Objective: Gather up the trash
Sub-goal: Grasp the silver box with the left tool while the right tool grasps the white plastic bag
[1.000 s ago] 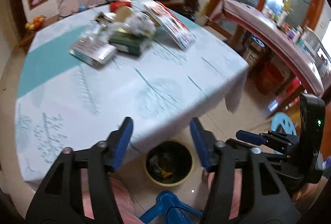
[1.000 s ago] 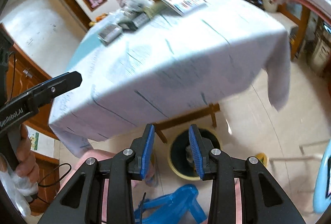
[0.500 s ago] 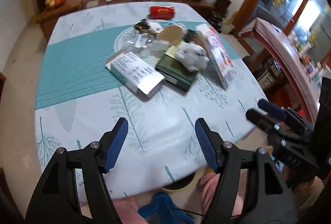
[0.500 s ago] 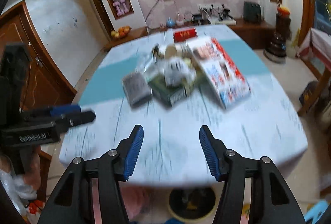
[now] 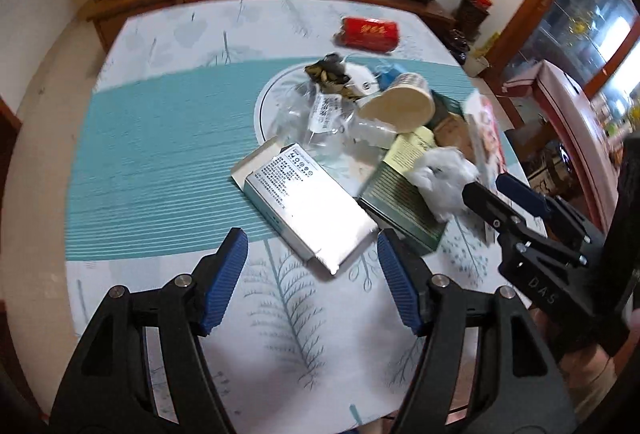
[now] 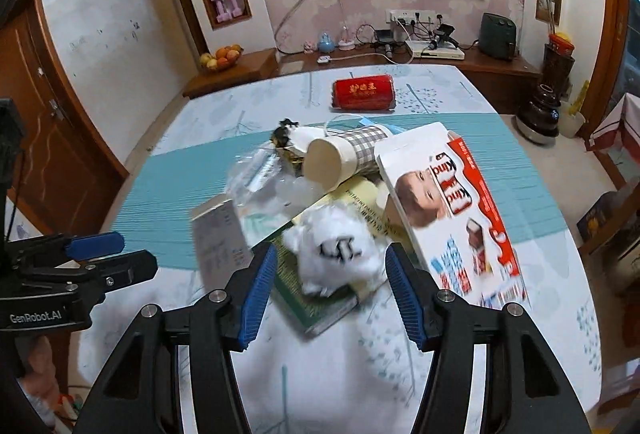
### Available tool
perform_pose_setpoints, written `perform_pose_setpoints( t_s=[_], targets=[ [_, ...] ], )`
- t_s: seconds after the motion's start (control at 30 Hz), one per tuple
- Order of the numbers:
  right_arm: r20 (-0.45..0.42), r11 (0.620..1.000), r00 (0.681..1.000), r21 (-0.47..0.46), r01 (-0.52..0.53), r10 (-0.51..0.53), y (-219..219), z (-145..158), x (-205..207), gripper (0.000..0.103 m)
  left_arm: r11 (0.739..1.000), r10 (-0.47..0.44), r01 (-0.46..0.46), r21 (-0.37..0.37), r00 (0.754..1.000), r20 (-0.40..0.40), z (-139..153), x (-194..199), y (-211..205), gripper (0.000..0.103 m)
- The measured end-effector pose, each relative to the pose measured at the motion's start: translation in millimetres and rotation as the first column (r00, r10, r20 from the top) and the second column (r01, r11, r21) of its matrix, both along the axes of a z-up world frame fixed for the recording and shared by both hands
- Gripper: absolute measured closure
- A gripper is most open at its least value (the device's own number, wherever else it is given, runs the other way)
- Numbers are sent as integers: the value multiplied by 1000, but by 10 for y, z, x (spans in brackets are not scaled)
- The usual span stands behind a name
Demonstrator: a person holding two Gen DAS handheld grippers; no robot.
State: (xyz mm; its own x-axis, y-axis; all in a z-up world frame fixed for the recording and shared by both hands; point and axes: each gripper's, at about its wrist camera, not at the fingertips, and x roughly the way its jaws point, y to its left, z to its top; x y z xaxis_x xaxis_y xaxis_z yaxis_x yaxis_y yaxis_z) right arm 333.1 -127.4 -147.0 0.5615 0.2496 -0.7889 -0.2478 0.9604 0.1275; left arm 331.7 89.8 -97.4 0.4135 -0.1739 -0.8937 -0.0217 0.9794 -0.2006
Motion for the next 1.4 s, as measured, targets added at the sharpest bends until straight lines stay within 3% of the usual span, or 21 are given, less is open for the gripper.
perform_pose_setpoints(
  t_s=[0.17,0.3,0.57,0.93,1.1,1.3,1.4],
  targets=[
    [-24,1000,1000,-17,-10,10,52,-191,223,46,998,67,-68,-15,996,-61,-265,320,-23,38],
    [-41,999,999,-35,-34,33,92,-346,294,55,993,113,-116,-23,987,-116,-474,532,-57,38],
    [-14,997,997,-26,-75,75,93,-448,246,62,975,216,-221,-12,963,-158,-708,753,-82,38],
    [-28,996,996,25,-89,90,96,-426,173,66,936,330,-307,169,935,-131,-842,965,-214,38],
    [-38,995,995,46,-88,90,87,-428,167,66,932,324,-288,218,935,-147,-904,1012,-222,38],
    [-42,994,995,62,-87,90,63,-421,146,67,947,297,-260,186,931,-213,-1023,944,-120,37],
    [-44,994,995,72,-84,87,33,-411,132,68,953,282,-250,174,939,-199,-1027,902,-83,39]
  ],
)
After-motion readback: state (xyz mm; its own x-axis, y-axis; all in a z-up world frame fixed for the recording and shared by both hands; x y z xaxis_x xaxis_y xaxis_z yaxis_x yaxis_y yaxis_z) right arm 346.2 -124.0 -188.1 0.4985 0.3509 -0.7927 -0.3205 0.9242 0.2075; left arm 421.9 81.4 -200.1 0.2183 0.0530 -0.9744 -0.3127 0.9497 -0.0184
